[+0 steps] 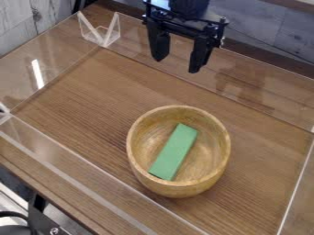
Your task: Move green stick from inside the wooden bowl to the table next to it
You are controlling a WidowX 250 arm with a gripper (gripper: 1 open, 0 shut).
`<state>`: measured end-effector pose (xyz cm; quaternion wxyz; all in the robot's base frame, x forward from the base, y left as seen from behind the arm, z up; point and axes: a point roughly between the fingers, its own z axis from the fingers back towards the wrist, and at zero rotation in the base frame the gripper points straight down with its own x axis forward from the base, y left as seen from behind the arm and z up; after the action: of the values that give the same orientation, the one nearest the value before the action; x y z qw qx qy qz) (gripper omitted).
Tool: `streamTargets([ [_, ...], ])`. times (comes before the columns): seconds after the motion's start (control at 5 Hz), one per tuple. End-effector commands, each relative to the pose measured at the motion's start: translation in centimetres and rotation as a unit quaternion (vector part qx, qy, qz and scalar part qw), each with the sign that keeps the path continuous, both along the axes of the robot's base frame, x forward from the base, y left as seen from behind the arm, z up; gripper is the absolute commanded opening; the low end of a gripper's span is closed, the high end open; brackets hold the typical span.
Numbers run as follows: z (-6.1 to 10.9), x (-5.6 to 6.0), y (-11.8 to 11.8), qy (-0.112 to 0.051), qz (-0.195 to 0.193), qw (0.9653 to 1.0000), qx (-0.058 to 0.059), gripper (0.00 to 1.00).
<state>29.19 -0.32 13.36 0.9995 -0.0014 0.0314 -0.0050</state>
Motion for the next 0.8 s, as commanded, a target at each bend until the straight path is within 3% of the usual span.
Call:
streamTargets([
  [0.0, -0.8, -1.6, -0.4, 0.003, -0.005, 1.0000, -0.001, 1.00],
  [0.2, -2.1, -4.0, -1.1, 0.007, -0.013, 0.9999, -0.004, 1.00],
  [0.4, -3.1, -5.3, -1.8, -0.001, -0.022, 0.9998, -0.003, 1.00],
  [0.6, -4.1, -5.8, -2.6, -0.008, -0.022, 0.9997, -0.004, 1.00],
])
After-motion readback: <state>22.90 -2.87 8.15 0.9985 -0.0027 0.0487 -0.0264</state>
